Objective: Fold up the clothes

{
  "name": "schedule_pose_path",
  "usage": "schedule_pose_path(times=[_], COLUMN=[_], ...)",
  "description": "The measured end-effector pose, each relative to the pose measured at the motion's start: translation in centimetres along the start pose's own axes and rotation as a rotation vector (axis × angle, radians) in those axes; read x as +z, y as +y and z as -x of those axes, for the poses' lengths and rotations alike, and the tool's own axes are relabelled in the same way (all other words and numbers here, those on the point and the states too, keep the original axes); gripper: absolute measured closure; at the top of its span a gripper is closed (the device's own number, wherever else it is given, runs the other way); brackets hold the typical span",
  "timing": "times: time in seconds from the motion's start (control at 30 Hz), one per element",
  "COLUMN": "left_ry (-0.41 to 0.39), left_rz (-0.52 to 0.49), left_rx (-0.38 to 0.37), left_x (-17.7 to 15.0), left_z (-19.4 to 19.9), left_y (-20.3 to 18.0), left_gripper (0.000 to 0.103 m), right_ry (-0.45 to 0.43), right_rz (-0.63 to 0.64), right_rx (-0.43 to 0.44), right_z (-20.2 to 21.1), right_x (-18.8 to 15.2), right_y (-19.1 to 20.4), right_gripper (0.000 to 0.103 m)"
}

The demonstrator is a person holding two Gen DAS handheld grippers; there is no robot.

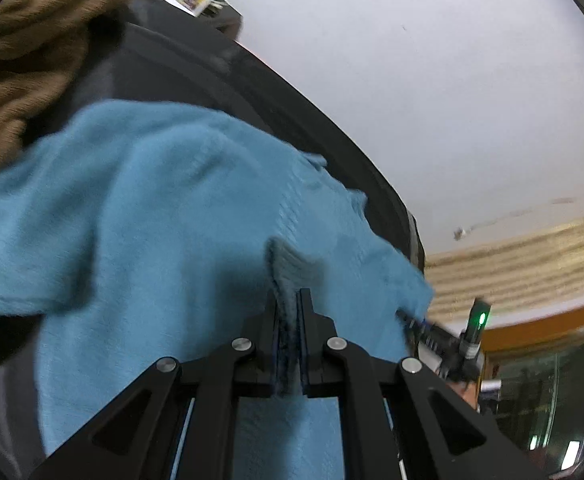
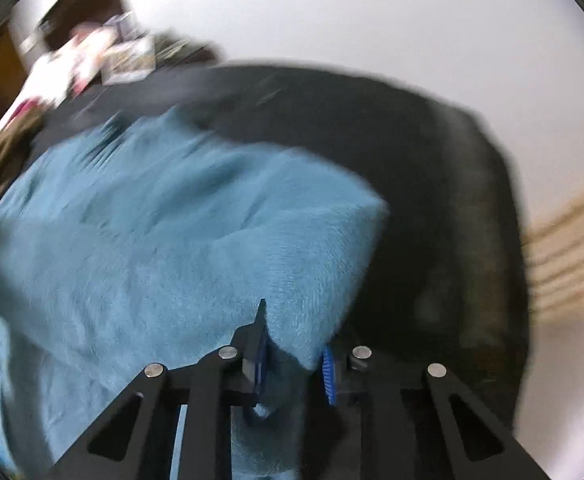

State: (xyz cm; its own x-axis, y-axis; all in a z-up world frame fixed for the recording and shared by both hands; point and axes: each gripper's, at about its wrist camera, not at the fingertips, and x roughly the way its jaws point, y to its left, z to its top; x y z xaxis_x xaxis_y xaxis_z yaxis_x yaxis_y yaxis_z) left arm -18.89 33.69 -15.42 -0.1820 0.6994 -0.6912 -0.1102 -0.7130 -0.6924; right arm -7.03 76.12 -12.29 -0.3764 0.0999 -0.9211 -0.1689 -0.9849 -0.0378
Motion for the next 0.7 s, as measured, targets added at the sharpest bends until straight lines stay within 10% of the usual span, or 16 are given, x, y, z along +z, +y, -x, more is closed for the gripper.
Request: schedule_pose_path(times=[0.23, 0.3, 0.33, 0.57, 0.7], left_ry=[0.019, 0.022, 0.025, 0.041, 0.062], left_rz=[-0.005, -0.001, -0.001, -0.040, -0.105], left_rx=[0.108, 0.156, 0.170, 0.209, 0.280], left_x=[1.1, 1.6, 1.7, 1.1, 0.7], left_z=[-2.9, -3.2, -3.3, -3.8, -5.2], left_y=[0.6, 1.5, 1.8, 1.7, 0.8], left_gripper=[0.095, 0.095, 0.095, 0.095, 0.095], right_ry=[0.023, 0.001, -0.027, -0.061, 0.040], right_rz=[-0.072, -0.063, -0.070, 0.120, 0.195], right_rx=[-0.005, -0.023, -0.033, -0.024, -0.192], right_z=[-0.4, 0.5, 1.4, 3.3, 0.3], right_x=[-0.1, -0.5, -0.9, -2.9, -5.2], right_y=[-3.0, -2.9, -2.9, 1.9, 2.8], right_gripper=[0.069, 0.030, 0.027, 0.027, 0.027])
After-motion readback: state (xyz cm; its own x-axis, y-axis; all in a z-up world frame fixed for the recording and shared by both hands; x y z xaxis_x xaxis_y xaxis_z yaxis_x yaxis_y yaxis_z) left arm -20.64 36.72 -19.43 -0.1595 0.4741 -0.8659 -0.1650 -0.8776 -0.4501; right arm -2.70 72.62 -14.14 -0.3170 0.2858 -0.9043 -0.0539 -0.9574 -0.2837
